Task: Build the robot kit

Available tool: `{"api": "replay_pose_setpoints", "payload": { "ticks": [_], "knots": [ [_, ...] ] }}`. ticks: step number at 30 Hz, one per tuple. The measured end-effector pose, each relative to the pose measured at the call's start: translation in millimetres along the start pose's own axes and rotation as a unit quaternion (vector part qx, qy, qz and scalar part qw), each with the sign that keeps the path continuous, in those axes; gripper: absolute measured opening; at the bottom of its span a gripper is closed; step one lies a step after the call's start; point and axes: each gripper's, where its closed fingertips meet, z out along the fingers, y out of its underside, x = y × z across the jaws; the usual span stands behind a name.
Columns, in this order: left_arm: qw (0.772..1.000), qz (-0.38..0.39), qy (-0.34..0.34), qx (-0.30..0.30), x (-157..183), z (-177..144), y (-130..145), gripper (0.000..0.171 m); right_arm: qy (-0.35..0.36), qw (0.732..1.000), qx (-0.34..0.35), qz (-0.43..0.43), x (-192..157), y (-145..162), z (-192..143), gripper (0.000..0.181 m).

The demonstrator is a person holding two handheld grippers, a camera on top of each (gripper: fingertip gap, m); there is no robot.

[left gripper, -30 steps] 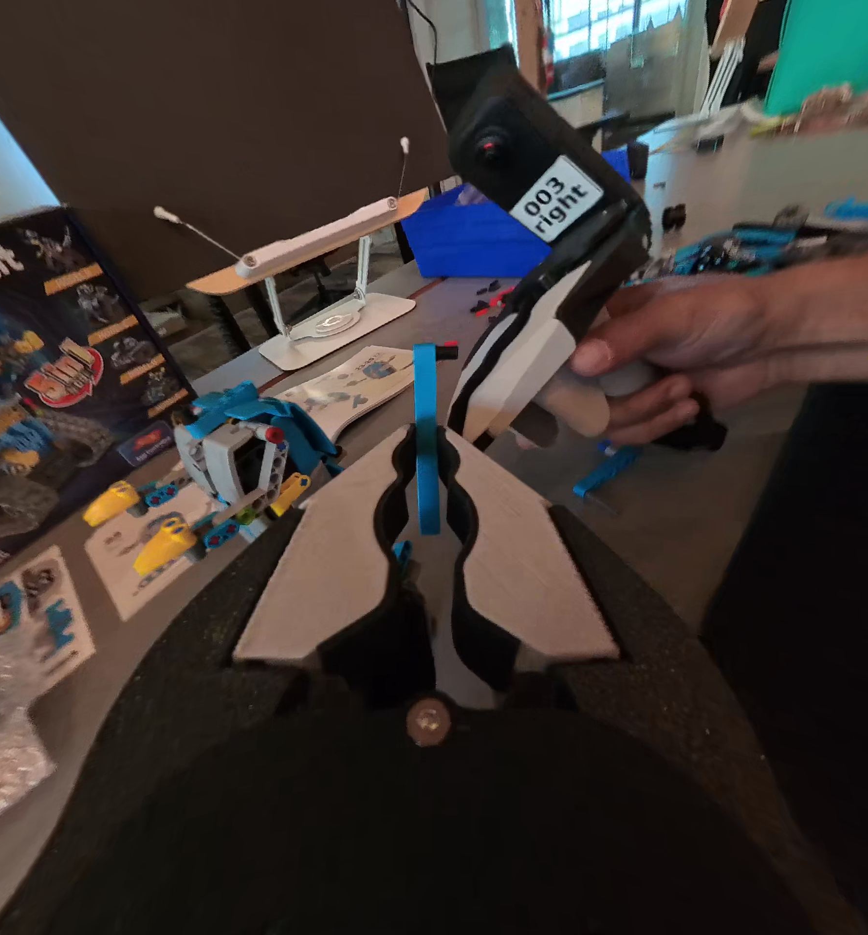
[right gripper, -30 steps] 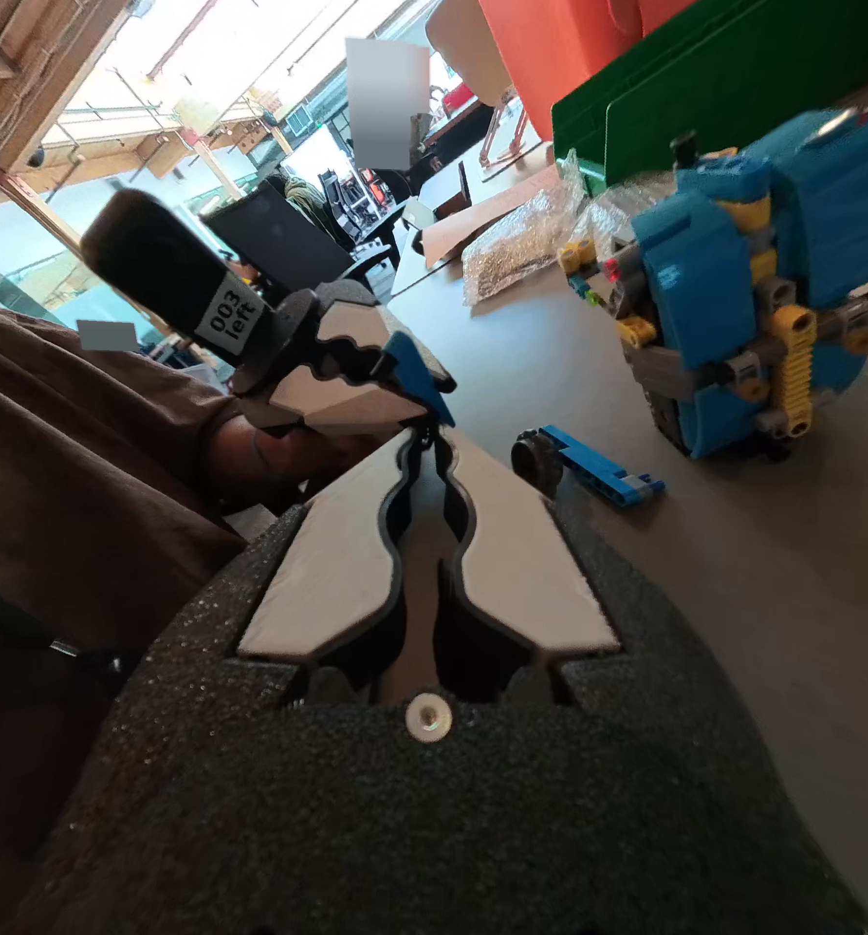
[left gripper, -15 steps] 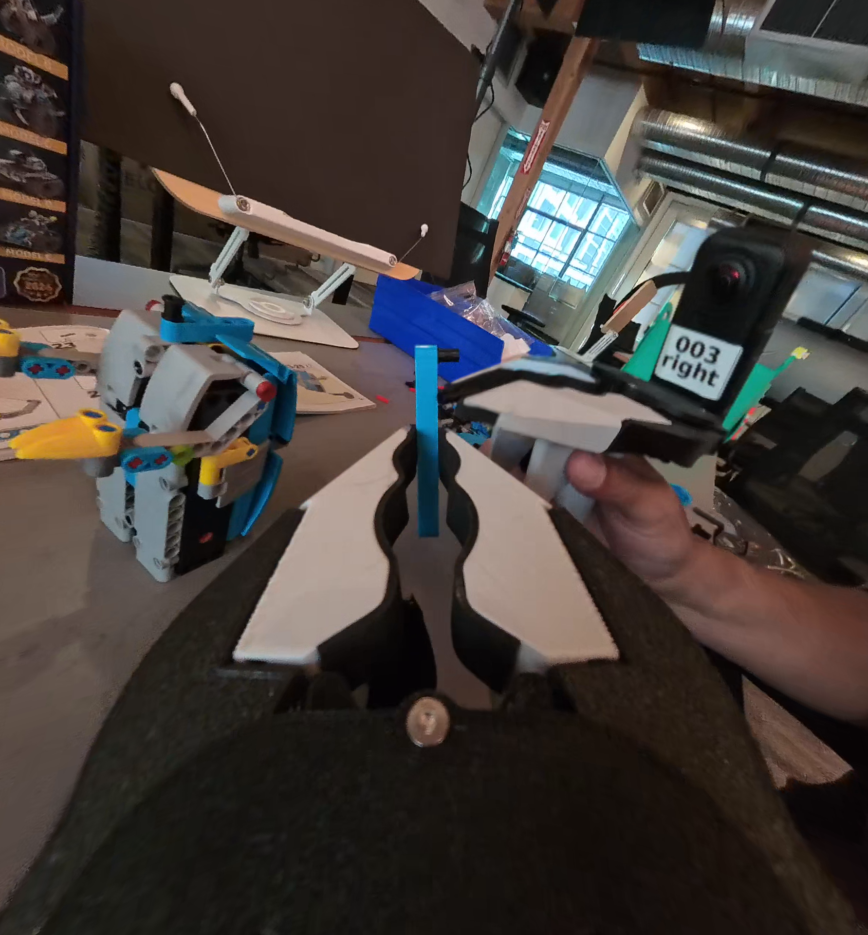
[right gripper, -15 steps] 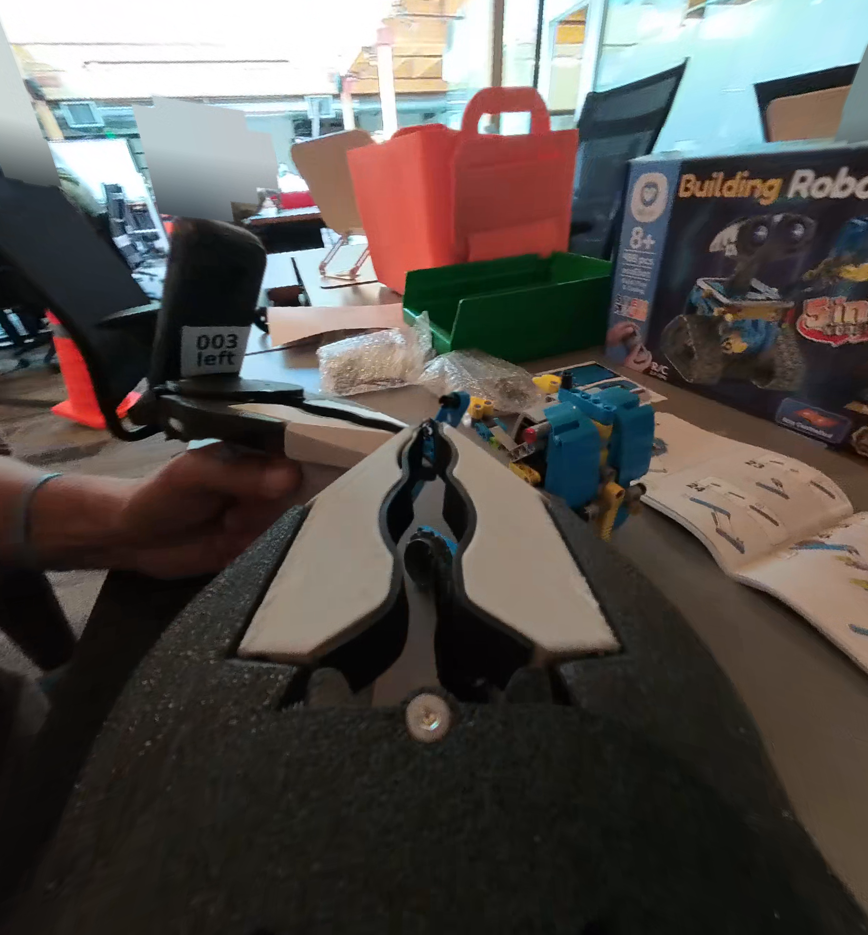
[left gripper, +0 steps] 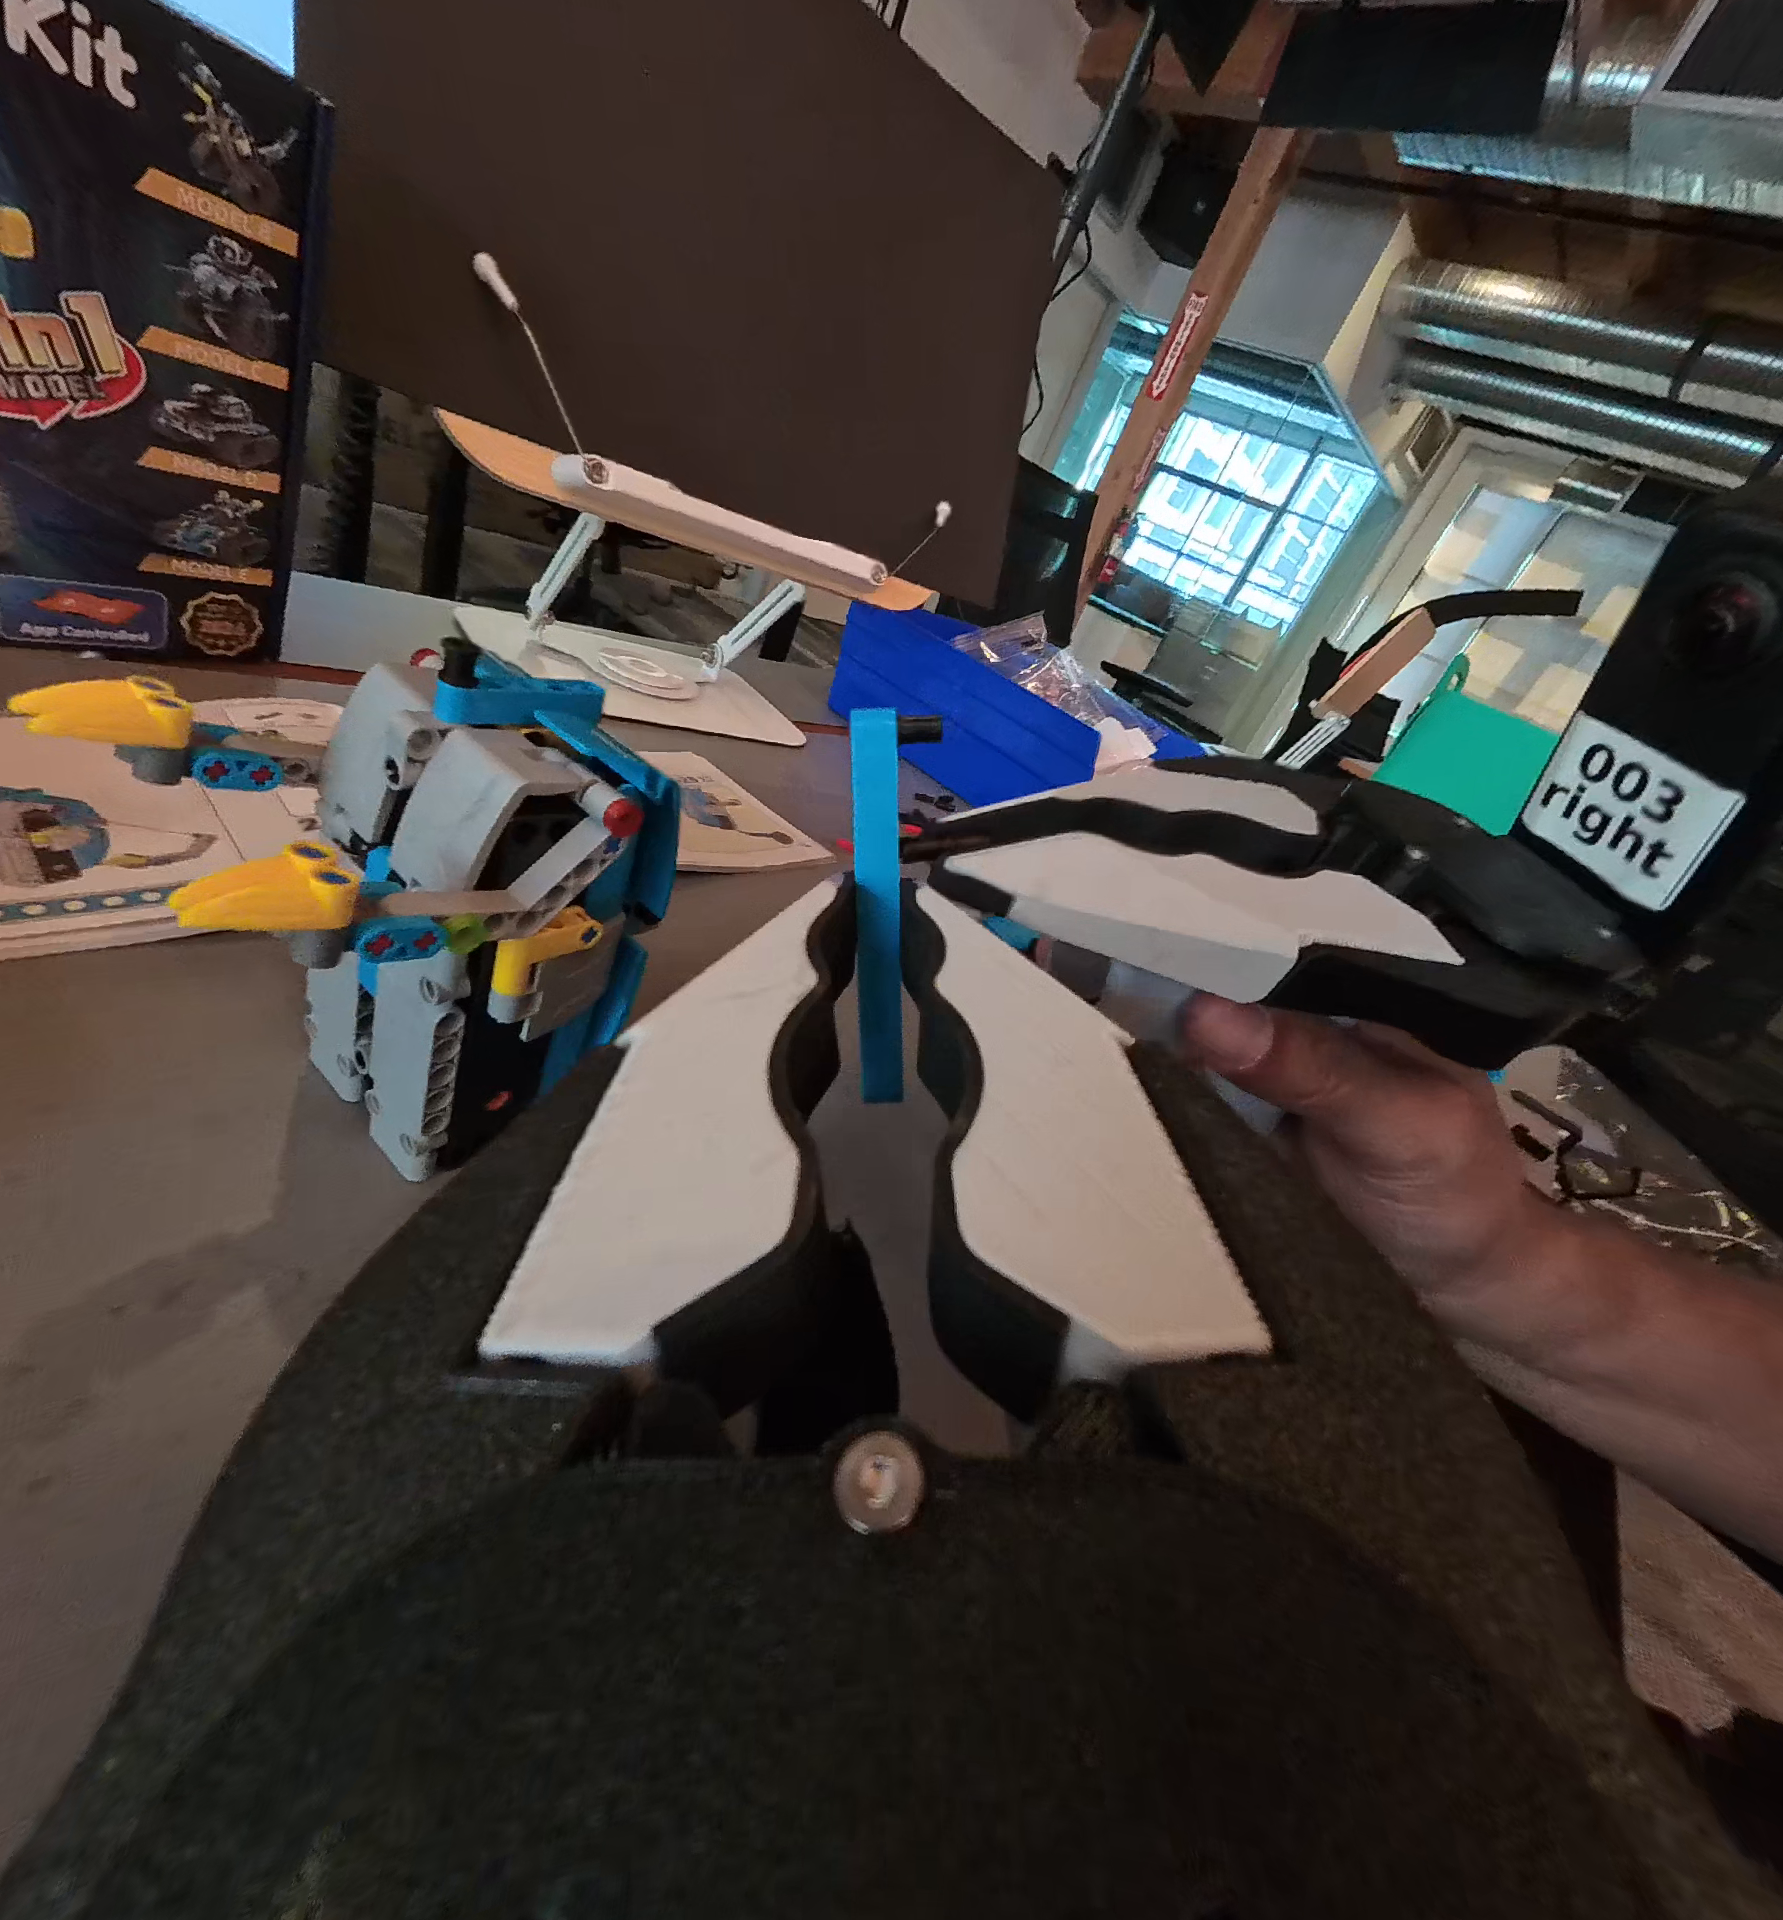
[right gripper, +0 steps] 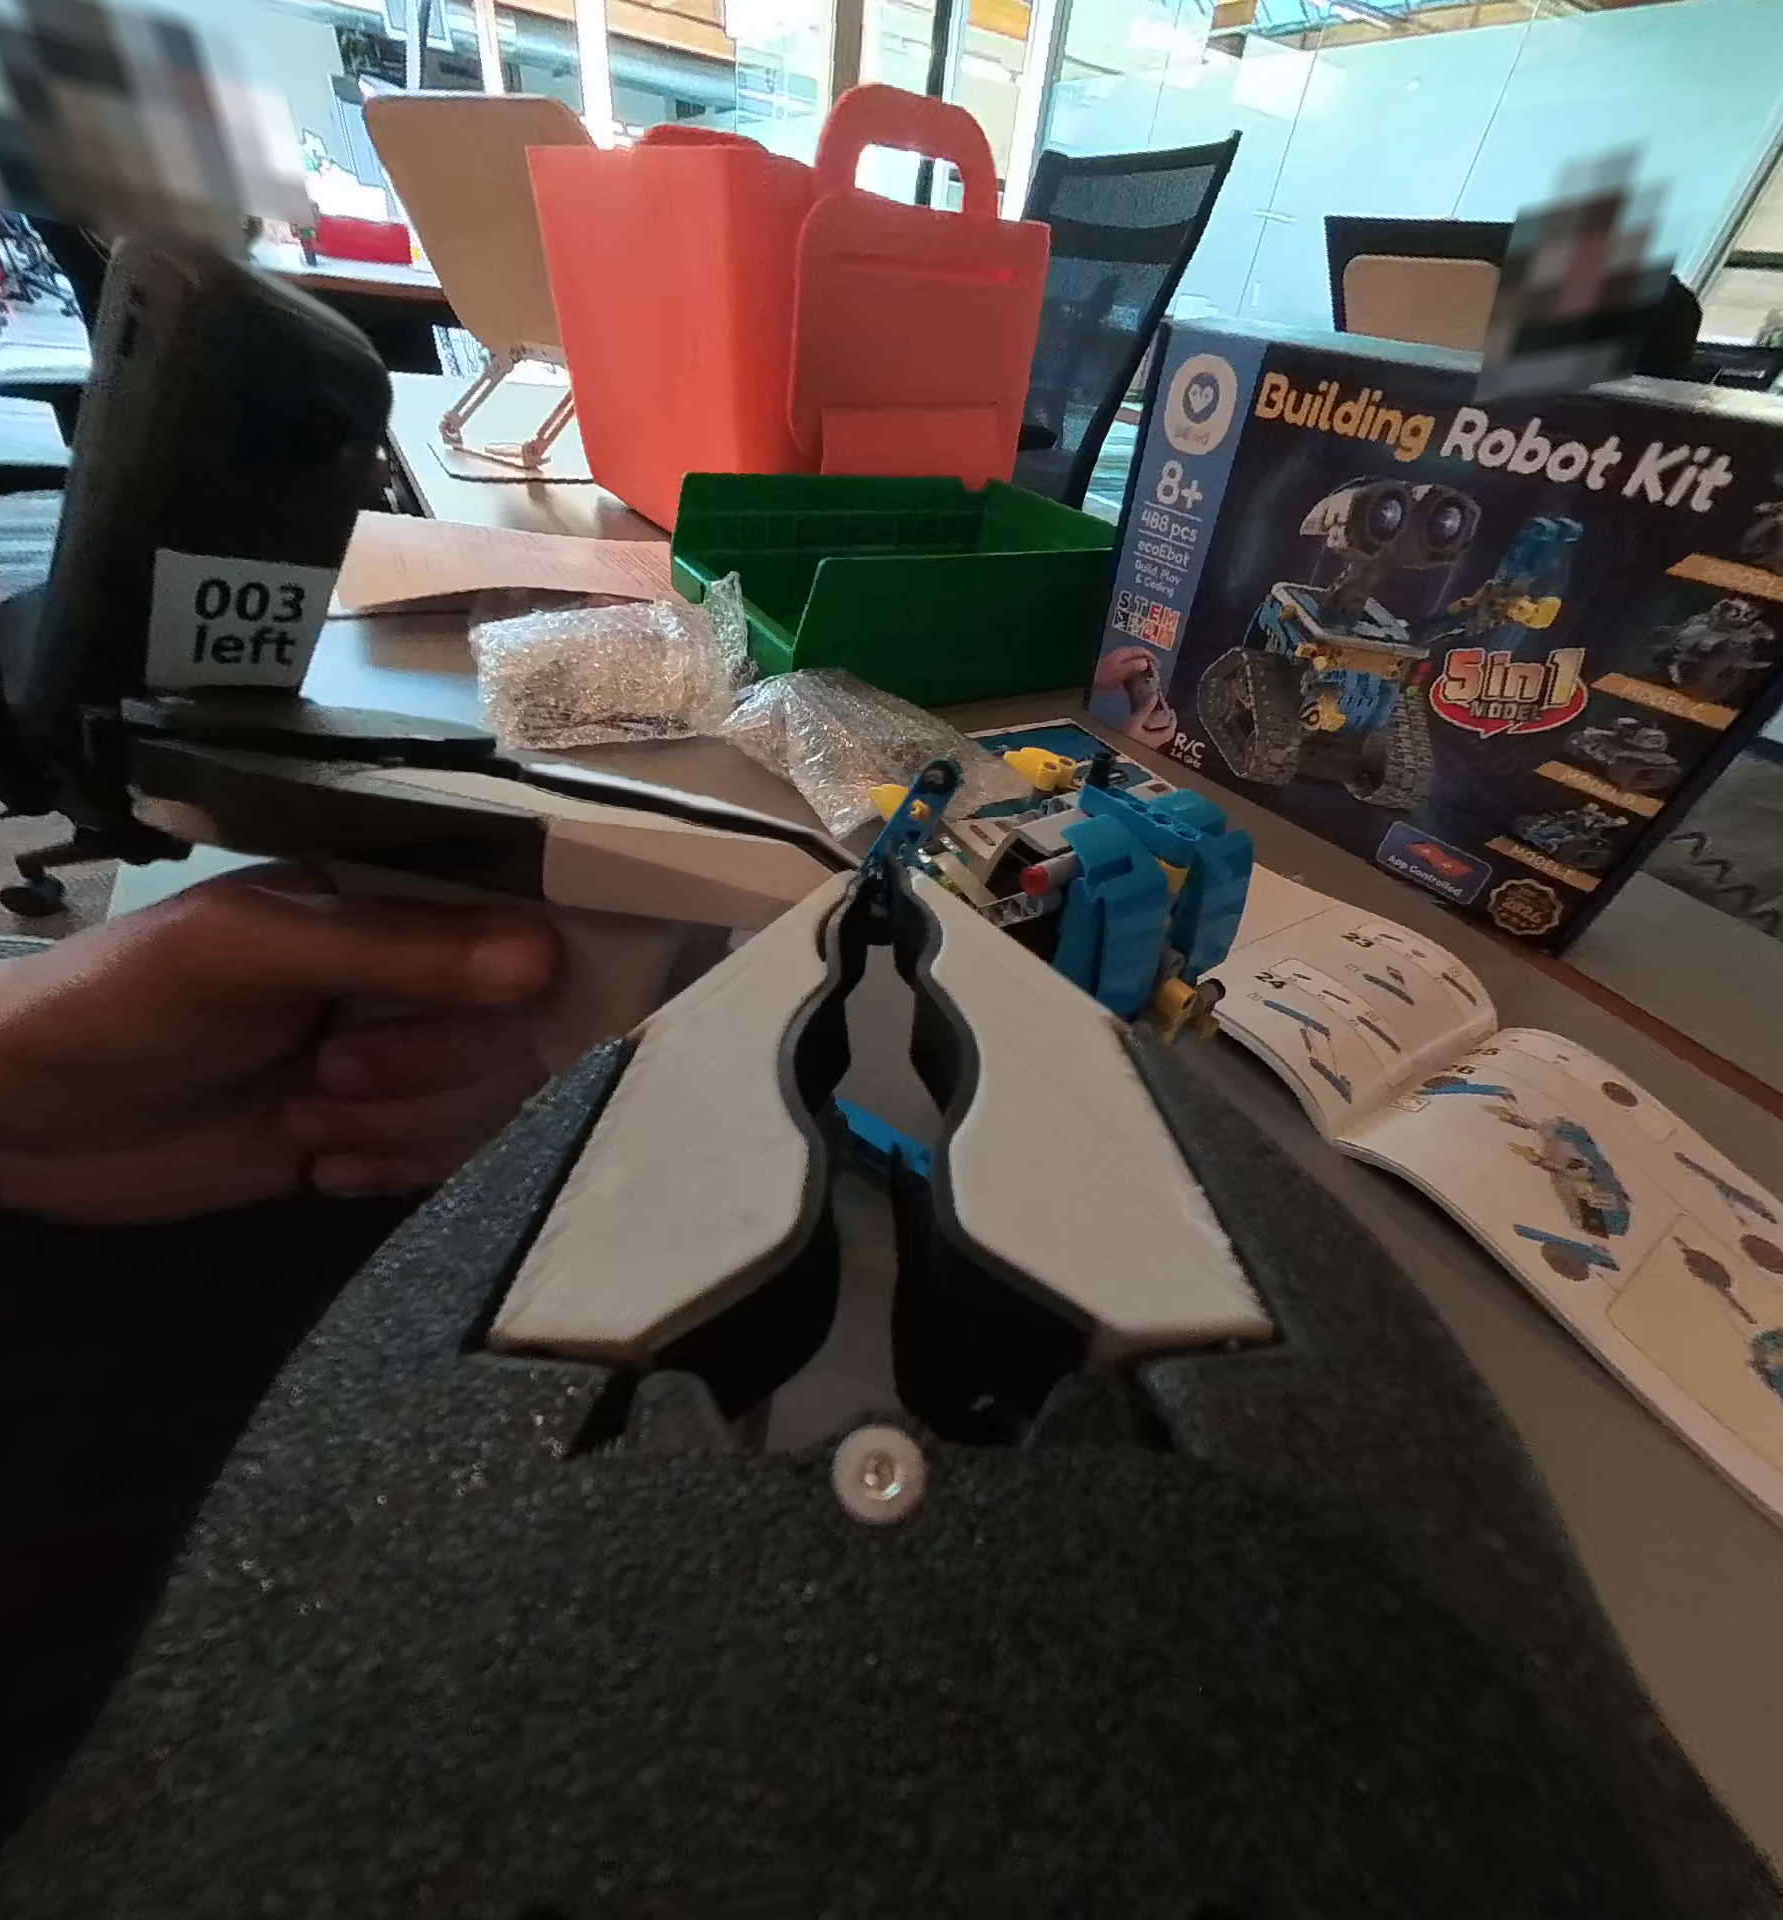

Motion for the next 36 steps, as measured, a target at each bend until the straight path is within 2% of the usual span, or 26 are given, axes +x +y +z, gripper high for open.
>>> {"api": "replay_pose_setpoints", "payload": {
  "ticks": [8, 14, 19, 24, 31, 33, 36],
  "knots": [
    [0.999, 0.024, -0.013, -0.017, -0.8, 2.2, 5.1, 0.006, -0.018, 0.999, -0.028, -0.016, 0.3, 5.4, -1.9, 0.004],
    [0.993, 0.112, -0.019, -0.044, 1.3, 2.5, 10.7, 0.007, -0.063, 0.993, -0.090, -0.031, -1.1, 11.4, -4.9, 0.003],
    [0.991, 0.122, -0.020, -0.046, 1.0, 2.2, 10.5, 0.007, -0.028, 0.997, -0.057, -0.034, -0.9, 10.4, -5.0, 0.004],
    [0.994, 0.105, -0.017, -0.039, -0.2, 2.1, 8.2, 0.007, -0.022, 0.999, -0.013, 0.048, -0.4, 7.9, -3.7, 0.004],
    [0.994, 0.087, -0.001, -0.068, 1.4, 6.3, 18.6, 0.011, -0.015, 0.998, -0.013, 0.054, 4.0, 9.5, -1.7, 0.003],
    [0.992, 0.107, -0.020, -0.064, -1.2, 5.8, 16.7, 0.010, -0.024, 0.998, -0.017, 0.061, 4.2, 10.2, -1.1, 0.004],
    [0.993, 0.095, -0.029, -0.063, -6.7, 5.3, 15.8, 0.006, -0.033, 0.997, -0.031, 0.061, 1.1, 17.1, -0.3, 0.004]
  ]
}}
